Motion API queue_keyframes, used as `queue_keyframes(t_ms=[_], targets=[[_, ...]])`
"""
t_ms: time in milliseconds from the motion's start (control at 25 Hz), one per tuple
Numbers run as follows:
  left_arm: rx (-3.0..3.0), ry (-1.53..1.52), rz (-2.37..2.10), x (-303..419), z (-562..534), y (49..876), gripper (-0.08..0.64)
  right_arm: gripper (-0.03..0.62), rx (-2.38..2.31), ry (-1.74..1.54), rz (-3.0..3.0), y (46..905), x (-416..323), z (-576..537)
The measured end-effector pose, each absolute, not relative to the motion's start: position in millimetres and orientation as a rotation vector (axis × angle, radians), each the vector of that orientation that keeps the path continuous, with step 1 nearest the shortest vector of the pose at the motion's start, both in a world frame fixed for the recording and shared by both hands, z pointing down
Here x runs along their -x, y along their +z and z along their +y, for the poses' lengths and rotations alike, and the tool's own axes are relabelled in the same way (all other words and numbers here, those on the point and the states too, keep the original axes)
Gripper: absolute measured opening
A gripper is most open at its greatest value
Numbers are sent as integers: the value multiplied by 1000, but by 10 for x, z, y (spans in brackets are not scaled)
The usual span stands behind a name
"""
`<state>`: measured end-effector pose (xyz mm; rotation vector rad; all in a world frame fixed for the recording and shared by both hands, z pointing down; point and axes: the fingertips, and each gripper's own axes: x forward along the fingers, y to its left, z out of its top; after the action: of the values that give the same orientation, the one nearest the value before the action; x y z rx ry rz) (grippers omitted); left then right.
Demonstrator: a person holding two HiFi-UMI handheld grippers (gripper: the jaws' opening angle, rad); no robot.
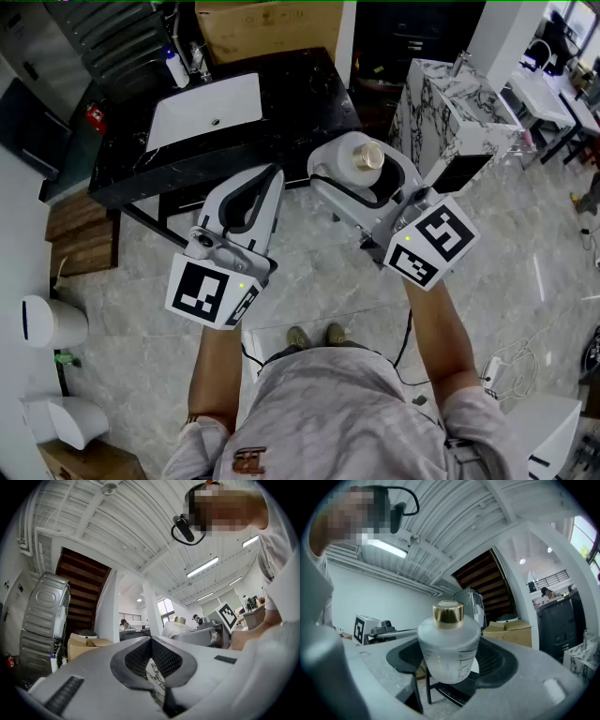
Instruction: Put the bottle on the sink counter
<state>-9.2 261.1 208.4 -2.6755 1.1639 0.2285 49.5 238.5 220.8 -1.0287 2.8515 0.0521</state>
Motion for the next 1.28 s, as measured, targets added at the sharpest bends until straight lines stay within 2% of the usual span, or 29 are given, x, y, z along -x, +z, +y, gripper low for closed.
queue_keyframes(t_ms=[840,1280], targets=[[2634,164,1269,-325,2442,2229,2,328,982,24,2880,2353,-1048,2224],[2641,182,1278,-212,1853,2295,2,328,1013,21,2883,2397,-1019,1693]])
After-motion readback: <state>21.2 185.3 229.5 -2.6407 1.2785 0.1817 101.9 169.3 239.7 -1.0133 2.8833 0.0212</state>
